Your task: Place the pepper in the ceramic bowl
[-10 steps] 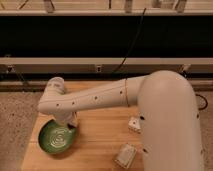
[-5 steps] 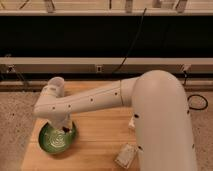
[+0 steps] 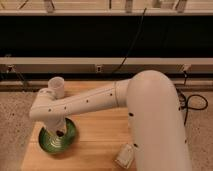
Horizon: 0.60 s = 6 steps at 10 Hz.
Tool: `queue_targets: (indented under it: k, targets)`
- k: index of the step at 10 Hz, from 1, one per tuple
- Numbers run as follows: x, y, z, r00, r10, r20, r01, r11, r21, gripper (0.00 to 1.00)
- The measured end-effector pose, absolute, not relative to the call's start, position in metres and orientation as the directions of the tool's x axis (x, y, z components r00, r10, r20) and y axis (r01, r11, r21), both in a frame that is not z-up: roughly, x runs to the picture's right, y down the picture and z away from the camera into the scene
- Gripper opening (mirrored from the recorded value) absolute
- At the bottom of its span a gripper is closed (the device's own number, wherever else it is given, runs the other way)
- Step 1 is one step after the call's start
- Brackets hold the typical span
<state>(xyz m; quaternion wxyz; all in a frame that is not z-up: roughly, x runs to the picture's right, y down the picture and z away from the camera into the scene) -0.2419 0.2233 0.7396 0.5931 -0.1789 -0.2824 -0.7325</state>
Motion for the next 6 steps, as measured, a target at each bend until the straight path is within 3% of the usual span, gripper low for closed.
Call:
queue_targets:
  k: [1, 6]
  targets:
    - [-0.247, 0.226, 0.738, -0.251, -0.760, 0.600, 0.964, -0.142, 0.223, 0.80]
    - [-0.257, 0.225, 0.730, -0.279, -0.746, 0.604, 0.954, -0.146, 0.261, 0.80]
